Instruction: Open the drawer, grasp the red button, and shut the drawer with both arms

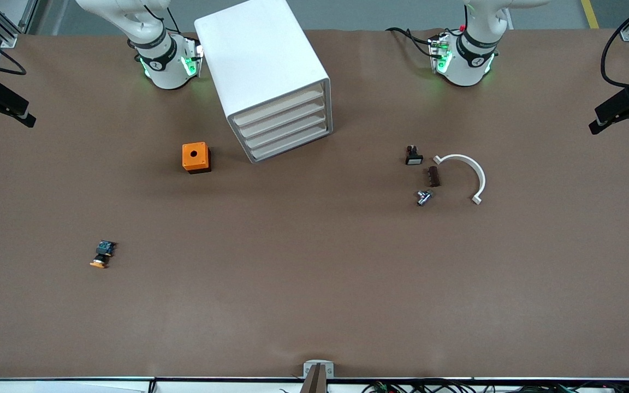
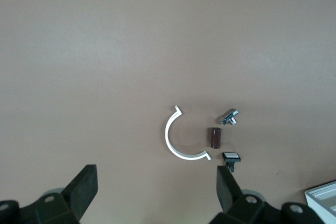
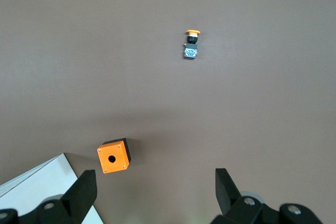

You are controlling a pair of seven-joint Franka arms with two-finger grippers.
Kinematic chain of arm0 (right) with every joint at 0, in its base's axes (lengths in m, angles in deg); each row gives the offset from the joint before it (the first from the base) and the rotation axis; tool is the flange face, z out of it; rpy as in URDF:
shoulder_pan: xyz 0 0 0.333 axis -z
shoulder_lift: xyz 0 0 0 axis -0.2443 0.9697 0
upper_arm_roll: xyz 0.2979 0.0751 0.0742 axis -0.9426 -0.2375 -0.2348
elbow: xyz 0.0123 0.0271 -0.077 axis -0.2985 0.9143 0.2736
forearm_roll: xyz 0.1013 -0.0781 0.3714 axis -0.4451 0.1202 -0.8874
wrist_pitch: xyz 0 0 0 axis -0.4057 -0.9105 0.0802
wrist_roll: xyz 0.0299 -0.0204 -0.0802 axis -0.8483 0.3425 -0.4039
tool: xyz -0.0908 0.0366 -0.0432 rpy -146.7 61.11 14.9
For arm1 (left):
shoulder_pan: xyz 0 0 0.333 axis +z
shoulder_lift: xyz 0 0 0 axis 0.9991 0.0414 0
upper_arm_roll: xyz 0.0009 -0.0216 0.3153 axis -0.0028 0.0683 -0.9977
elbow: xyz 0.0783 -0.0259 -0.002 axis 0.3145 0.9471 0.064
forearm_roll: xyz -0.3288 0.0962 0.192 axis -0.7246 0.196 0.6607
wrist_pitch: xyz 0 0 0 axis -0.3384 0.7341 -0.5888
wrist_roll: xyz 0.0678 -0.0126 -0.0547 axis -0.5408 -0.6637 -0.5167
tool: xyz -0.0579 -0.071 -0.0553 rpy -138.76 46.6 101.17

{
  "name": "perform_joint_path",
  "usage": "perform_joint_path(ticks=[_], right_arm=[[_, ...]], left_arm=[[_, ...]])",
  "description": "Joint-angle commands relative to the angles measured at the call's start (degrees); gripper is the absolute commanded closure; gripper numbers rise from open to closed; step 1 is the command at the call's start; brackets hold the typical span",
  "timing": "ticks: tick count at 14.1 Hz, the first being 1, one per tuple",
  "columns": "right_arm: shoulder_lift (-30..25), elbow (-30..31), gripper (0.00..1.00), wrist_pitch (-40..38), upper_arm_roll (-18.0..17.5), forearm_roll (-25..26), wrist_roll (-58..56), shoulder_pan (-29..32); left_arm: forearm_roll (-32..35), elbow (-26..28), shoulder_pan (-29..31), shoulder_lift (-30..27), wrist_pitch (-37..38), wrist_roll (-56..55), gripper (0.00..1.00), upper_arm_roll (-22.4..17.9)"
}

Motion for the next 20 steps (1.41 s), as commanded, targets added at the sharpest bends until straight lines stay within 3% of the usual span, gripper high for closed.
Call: perform_joint_path(ticks=[1, 5, 11, 14, 18, 20], right_arm=[[-1.7, 1.5, 0.00, 0.2, -0.2, 0.7, -0.1, 0.4], [-1.6, 1.5, 0.00, 0.1, -0.2, 0.7, -0.1, 0.4], [-1.3, 0.5, 0.00, -1.0, -0.2, 0.7, 0.0, 0.4], [-1.1, 0.1, 0.00, -1.0, -0.2, 0.7, 0.0, 0.4], [-1.1, 0.1, 0.00, -1.0, -0.2, 0.7, 0.0, 0.5], [-1.1, 0.1, 0.00, -1.0, -0.2, 0.7, 0.0, 0.4]], left_arm=[[0.0, -1.5, -0.4, 0.6, 0.9, 0.1, 0.00, -0.4], [-0.1, -1.4, -0.1, 0.7, 1.0, 0.9, 0.00, -0.5], [-0.1, -0.9, -1.8, 5.6, 2.6, -0.2, 0.00, 0.2], [-0.7, -0.9, -3.5, 9.3, 7.1, -4.7, 0.00, 4.7], [-0.8, -1.6, -6.3, 14.9, 7.1, -20.8, 0.00, 14.0], [-0.8, -1.7, -8.9, 17.1, 7.1, -28.6, 0.00, 15.4]])
